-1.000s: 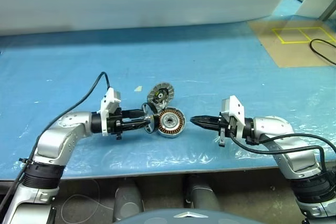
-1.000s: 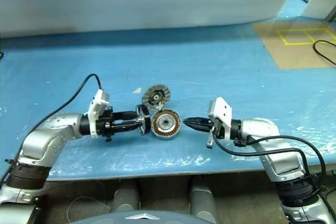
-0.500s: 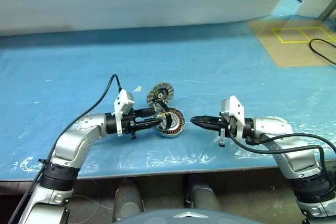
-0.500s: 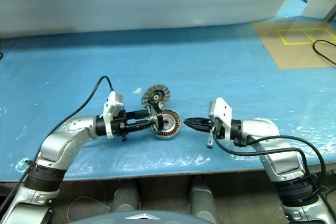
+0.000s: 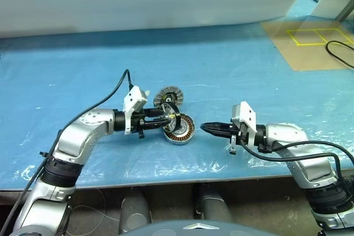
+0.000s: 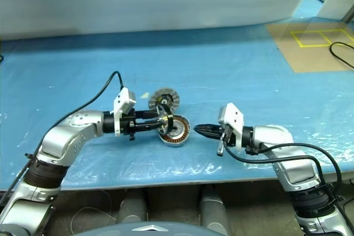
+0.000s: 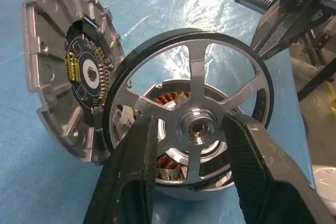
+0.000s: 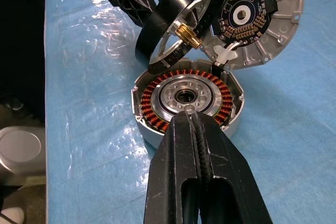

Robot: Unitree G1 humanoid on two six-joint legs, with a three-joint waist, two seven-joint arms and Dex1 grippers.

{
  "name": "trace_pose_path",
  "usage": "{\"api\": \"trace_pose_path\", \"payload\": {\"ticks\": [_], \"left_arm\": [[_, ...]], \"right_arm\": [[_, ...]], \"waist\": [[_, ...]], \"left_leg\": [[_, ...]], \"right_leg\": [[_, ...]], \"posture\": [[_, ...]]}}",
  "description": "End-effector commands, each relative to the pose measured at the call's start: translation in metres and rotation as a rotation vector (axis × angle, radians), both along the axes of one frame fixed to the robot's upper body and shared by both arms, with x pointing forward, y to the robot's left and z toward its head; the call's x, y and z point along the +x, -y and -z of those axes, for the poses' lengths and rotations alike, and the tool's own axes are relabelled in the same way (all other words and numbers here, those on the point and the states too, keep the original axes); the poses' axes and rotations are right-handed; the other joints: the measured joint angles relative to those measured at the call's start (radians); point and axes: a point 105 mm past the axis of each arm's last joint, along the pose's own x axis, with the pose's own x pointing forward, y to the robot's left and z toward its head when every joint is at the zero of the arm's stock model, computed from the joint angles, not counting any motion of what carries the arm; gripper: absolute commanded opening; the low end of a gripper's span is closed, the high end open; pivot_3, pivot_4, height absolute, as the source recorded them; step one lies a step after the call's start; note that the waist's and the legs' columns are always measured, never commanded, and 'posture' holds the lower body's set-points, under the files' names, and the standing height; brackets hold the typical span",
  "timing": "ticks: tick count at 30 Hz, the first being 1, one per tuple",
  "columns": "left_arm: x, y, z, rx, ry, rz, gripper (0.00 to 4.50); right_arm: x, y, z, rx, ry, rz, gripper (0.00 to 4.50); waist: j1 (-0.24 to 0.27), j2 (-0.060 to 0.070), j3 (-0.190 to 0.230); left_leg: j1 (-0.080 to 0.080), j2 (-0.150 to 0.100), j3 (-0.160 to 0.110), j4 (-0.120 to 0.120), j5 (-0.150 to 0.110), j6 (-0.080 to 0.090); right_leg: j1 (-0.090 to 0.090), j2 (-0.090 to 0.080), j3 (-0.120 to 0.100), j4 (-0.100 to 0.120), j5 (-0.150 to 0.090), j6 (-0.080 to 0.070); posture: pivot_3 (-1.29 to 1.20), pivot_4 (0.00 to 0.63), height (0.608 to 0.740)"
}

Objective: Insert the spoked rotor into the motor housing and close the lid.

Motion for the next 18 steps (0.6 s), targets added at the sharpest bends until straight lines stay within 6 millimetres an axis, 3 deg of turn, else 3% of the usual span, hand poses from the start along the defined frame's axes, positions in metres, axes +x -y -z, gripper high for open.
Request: {"api": "trace_pose_path", "payload": {"ticks": [1,18], "left_arm": [[-0.0021,0.0067,-0.0168,0.007,0.025,0.031,1.70],[-0.0085,0.0090,-0.0147,0.110,-0.067,0.062,1.70]], "right_arm": [[-0.0007,-0.0041,-0.0073,0.005,0.033,-0.014,0.00],[-0.0009,-0.0056,-0.0024,-0.001,0.026,-0.002,0.00]], "waist": [[0.000,0.000,0.000],[0.000,0.000,0.000]], "left_leg": [[0.000,0.000,0.000,0.000,0.000,0.000],[0.000,0.000,0.000,0.000,0.000,0.000]], "right_leg": [[0.000,0.000,0.000,0.000,0.000,0.000],[0.000,0.000,0.000,0.000,0.000,0.000]], "posture": [[0.00,0.150,0.740],[0.00,0.150,0.740]]}}
